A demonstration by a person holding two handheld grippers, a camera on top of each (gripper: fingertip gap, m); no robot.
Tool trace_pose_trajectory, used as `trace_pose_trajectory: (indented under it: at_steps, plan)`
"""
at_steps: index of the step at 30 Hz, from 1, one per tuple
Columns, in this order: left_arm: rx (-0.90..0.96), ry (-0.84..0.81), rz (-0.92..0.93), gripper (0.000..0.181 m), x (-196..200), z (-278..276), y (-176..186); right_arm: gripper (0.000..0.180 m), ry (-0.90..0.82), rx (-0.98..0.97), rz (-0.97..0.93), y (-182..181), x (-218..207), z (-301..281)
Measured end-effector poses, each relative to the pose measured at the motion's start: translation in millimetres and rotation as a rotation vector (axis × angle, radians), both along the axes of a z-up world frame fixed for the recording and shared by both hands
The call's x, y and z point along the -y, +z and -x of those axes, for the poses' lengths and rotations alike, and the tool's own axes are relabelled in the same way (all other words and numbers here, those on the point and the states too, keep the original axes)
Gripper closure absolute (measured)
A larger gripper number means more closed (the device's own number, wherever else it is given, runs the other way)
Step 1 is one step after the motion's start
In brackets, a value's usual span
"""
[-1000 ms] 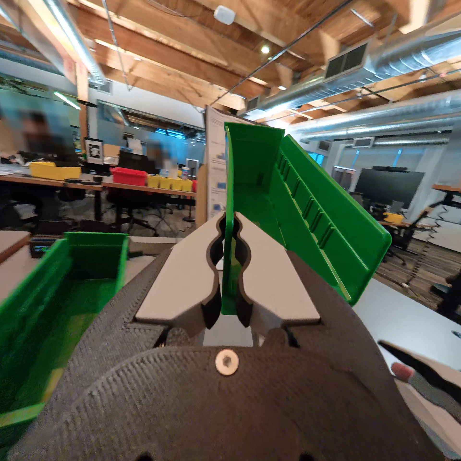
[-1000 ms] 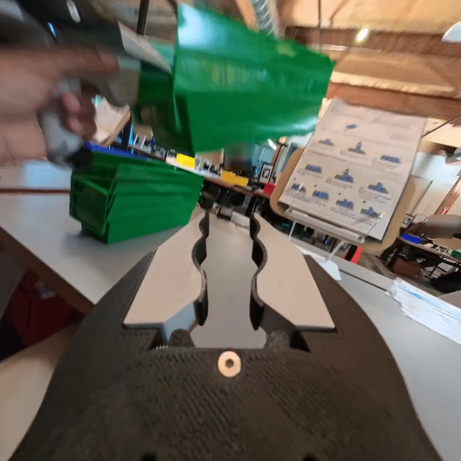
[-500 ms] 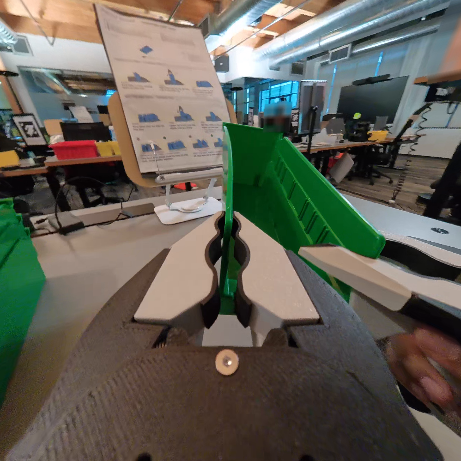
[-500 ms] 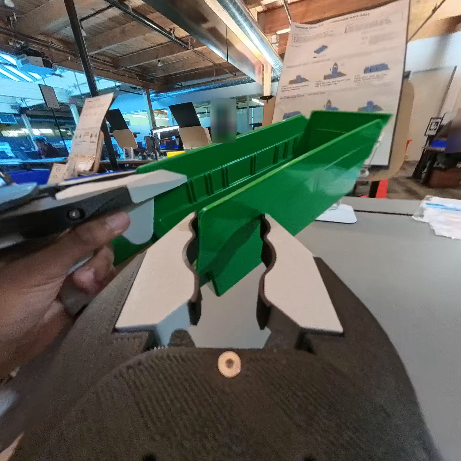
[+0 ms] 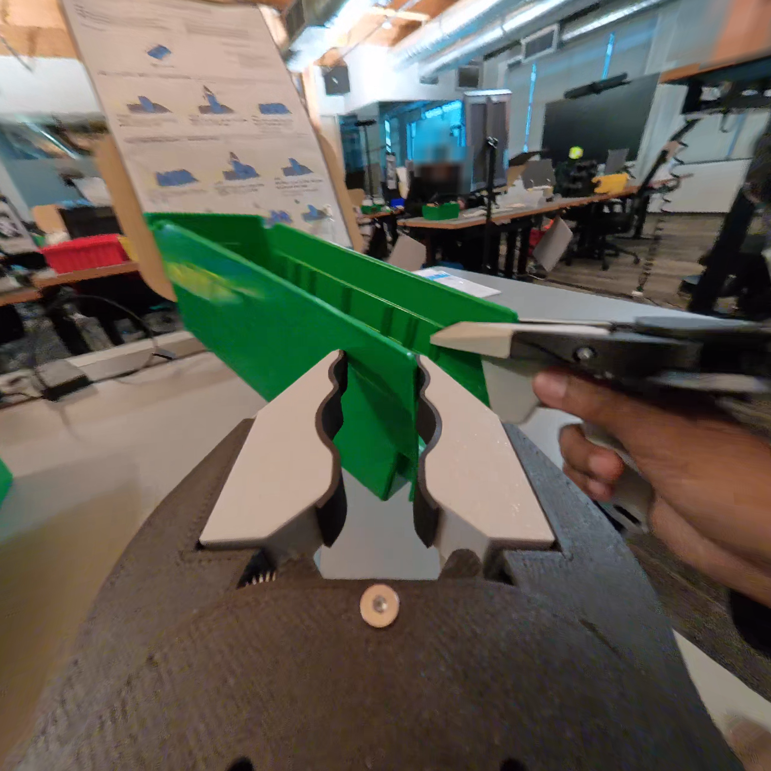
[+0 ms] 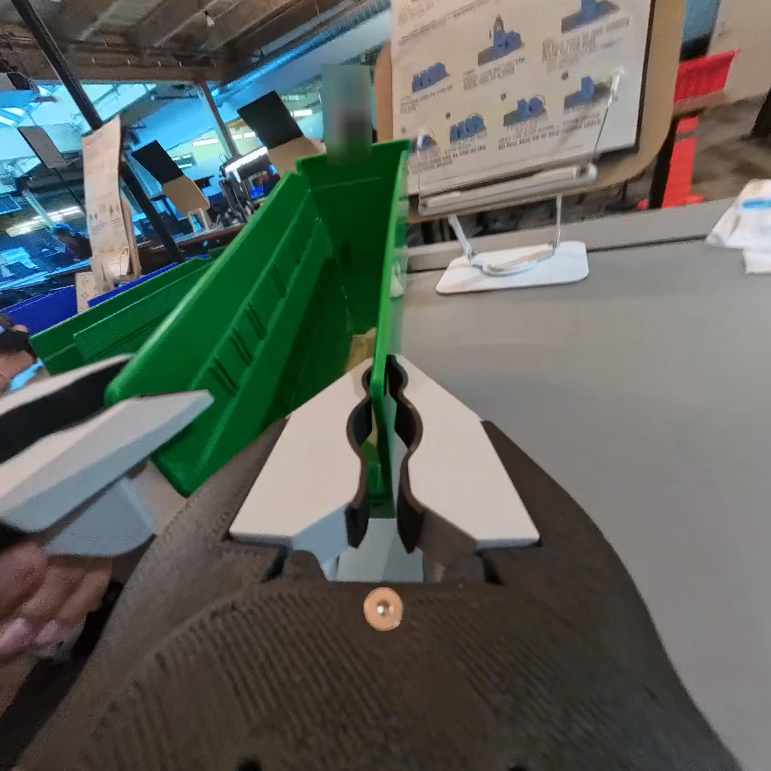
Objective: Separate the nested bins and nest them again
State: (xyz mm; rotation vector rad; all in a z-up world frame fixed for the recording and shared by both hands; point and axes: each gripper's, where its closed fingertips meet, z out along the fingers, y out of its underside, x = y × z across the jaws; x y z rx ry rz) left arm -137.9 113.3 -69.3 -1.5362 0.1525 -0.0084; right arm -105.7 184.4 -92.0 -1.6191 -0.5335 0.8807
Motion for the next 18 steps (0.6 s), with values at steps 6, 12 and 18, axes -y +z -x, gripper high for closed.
trace_pose_trajectory:
  at_steps: [6,12,18]
  plan:
    - [0.038,-0.098,-0.048,0.155,6.8,-14.5,8.4,0.178,-0.069,-0.005,0.115,-16.5,-48.4,-36.6]
    - [0.087,-0.100,-0.002,0.155,1.7,-4.9,1.3,0.178,-0.190,0.119,0.028,-22.4,-117.2,-104.4]
    - [0.149,-0.113,0.064,0.155,-5.0,-3.2,-14.1,0.177,-0.337,0.096,0.122,-46.0,-159.1,-158.0]
